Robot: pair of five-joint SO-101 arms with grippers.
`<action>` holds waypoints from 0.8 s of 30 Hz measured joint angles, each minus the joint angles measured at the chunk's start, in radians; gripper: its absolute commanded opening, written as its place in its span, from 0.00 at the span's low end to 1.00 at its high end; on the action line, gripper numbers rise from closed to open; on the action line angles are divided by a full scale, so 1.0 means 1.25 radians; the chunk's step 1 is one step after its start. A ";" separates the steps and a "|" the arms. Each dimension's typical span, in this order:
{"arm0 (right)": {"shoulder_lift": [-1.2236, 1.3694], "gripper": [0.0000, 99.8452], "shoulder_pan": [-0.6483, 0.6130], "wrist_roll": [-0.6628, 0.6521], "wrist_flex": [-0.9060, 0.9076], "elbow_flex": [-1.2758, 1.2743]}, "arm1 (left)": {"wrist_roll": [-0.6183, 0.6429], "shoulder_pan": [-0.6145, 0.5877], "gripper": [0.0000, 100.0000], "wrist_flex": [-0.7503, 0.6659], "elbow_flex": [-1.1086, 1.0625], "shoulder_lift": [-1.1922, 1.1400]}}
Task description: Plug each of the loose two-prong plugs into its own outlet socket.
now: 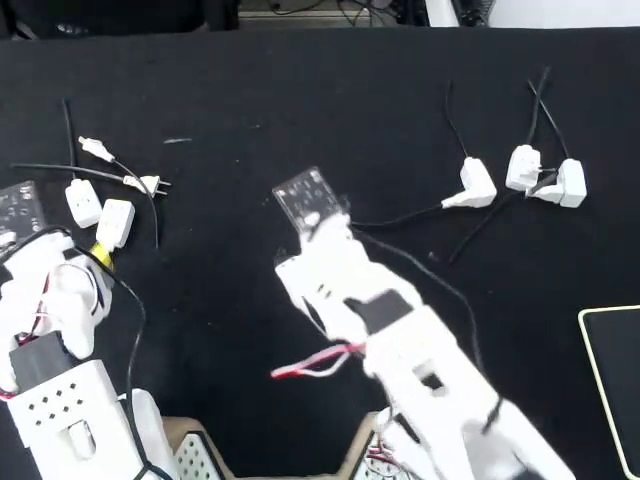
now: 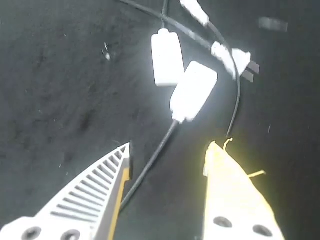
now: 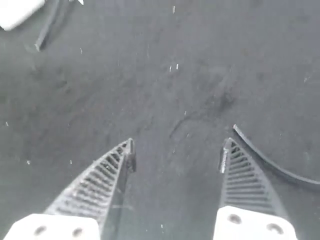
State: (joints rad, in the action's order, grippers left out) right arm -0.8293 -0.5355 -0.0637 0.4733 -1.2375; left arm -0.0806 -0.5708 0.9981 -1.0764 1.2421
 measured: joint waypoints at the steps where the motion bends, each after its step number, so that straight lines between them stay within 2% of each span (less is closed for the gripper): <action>1: -0.034 0.25 0.000 0.000 -0.034 -0.042 | 0.010 0.000 0.25 -0.017 -0.012 0.000; 4: -0.134 0.25 -0.001 0.000 -0.091 -0.133 | 0.010 0.000 0.25 -0.060 -0.025 -0.004; 10: -0.227 0.25 -0.006 0.000 -0.037 -0.136 | -0.020 0.018 0.25 -0.064 0.012 -0.130; 18: -0.230 0.25 -0.039 0.000 -0.036 -0.137 | -0.106 0.021 0.25 0.085 0.366 -0.582; 24: -0.230 0.25 -0.047 0.000 -0.036 -0.137 | -0.206 0.023 0.25 0.107 0.582 -0.857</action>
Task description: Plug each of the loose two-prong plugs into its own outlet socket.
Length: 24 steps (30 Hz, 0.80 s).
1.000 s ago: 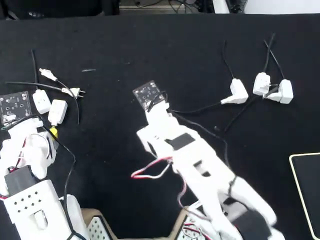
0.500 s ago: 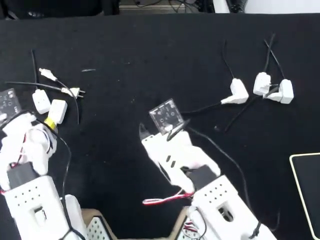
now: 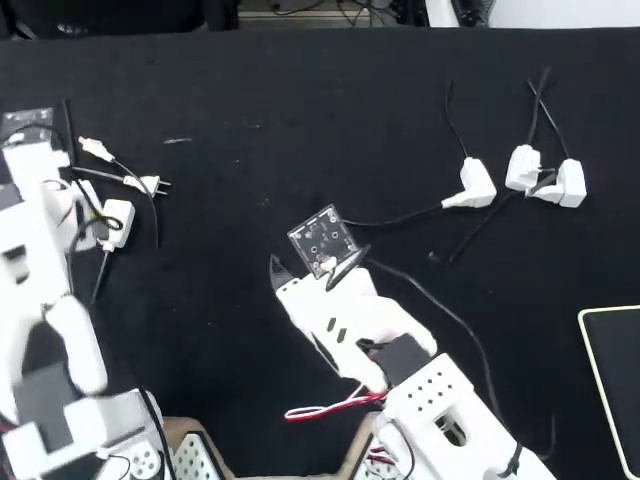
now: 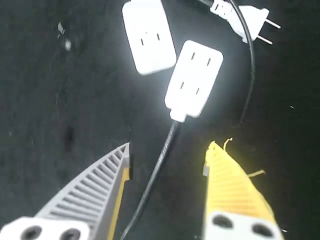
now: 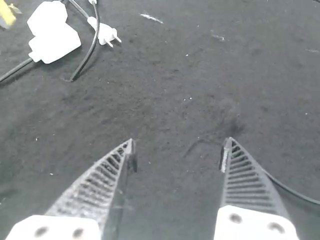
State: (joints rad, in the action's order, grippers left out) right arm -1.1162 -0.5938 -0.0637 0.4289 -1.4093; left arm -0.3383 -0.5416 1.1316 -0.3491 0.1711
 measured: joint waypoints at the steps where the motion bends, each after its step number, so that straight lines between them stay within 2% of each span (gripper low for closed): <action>1: 0.000 0.25 0.000 0.000 0.000 0.000 | -0.015 0.005 0.25 0.000 0.023 -0.036; 9: 0.000 0.25 0.000 0.000 0.000 0.000 | -0.063 0.080 0.25 0.000 0.204 -0.280; 16: 0.000 0.25 0.000 0.000 0.000 0.000 | -0.063 0.080 0.25 0.000 0.372 -0.463; 24: 0.000 0.25 0.000 0.000 0.000 0.000 | -0.063 0.080 0.25 0.001 0.471 -0.556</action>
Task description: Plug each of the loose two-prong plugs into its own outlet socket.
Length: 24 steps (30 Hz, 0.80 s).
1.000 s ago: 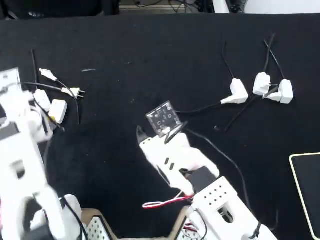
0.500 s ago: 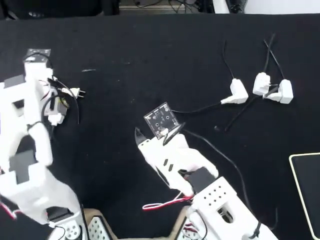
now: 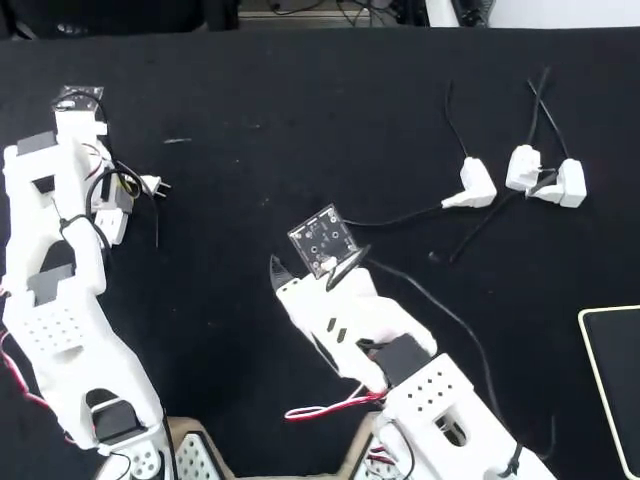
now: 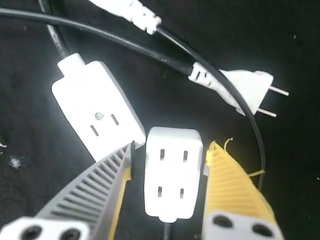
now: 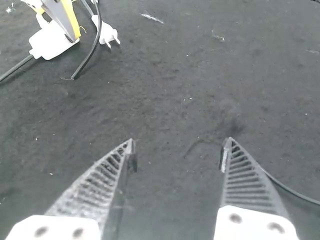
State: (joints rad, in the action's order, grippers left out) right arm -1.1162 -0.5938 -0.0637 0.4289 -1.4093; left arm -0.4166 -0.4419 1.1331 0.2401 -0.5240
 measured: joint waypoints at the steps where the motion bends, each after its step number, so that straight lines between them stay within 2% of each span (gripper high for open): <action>1: 0.000 0.25 0.000 0.000 0.000 0.000 | 0.000 0.000 0.25 0.001 0.005 -0.005; 11: 0.000 0.25 0.000 0.000 0.000 0.000 | -0.006 -0.001 0.25 0.041 0.038 -0.025; 16: 0.000 0.25 0.000 0.000 0.000 0.000 | -0.074 -0.012 0.28 0.069 0.039 -0.026; 21: 0.000 0.25 0.000 0.000 0.000 0.000 | -0.129 -0.026 0.28 0.136 0.032 -0.050; 24: -0.002 0.25 0.000 0.000 0.000 0.000 | -0.136 -0.027 0.27 0.130 0.034 -0.053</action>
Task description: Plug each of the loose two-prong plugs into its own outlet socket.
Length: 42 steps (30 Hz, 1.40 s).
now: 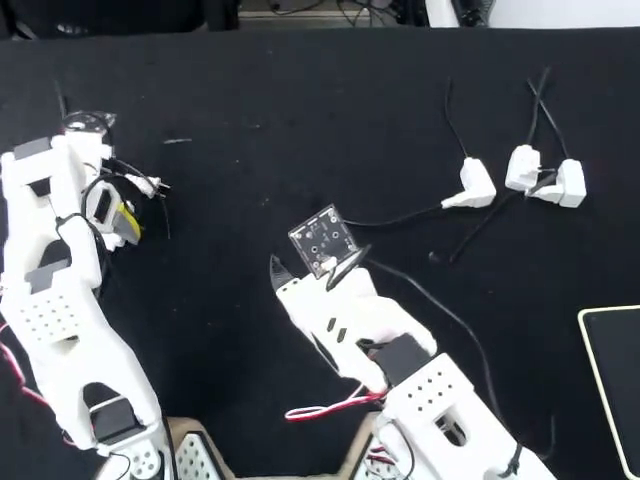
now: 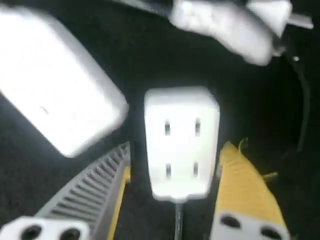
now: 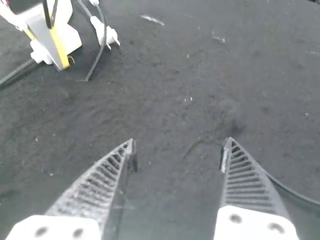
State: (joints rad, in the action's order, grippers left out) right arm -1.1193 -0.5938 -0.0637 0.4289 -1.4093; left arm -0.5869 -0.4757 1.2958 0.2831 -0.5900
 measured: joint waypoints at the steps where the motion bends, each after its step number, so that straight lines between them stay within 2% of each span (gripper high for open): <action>1: -0.002 0.25 0.000 0.000 0.000 0.000 | 0.001 0.000 0.25 0.000 0.000 0.001; 12: -0.005 0.25 0.000 0.000 0.000 0.000 | 0.011 0.027 0.23 -0.006 0.012 0.000; 14: -0.005 0.25 0.000 0.000 0.000 0.000 | 0.011 0.033 0.17 -0.009 0.012 0.000; 17: -0.005 0.25 0.000 0.000 0.000 0.000 | 0.012 0.044 0.04 -0.001 0.012 0.000; 21: -0.005 0.25 0.000 0.000 0.000 0.000 | 0.002 0.052 0.04 0.071 0.047 -0.001; 29: -0.005 0.25 0.000 0.000 0.000 0.000 | -0.108 0.050 0.03 0.327 0.188 0.001; 32: -0.005 0.25 0.011 0.000 0.000 0.000 | -0.131 0.050 0.03 0.354 0.189 0.049; 37: -0.005 0.25 0.097 0.000 0.007 0.000 | -0.178 0.071 0.03 0.360 0.064 0.226; 42: -0.025 0.25 0.188 0.018 0.007 0.000 | -0.215 0.177 0.03 0.356 -0.195 0.430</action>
State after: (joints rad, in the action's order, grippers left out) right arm -1.1500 -0.3590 -0.0407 0.4381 -1.4093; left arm -0.8554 -0.2547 1.7407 0.0391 -0.0529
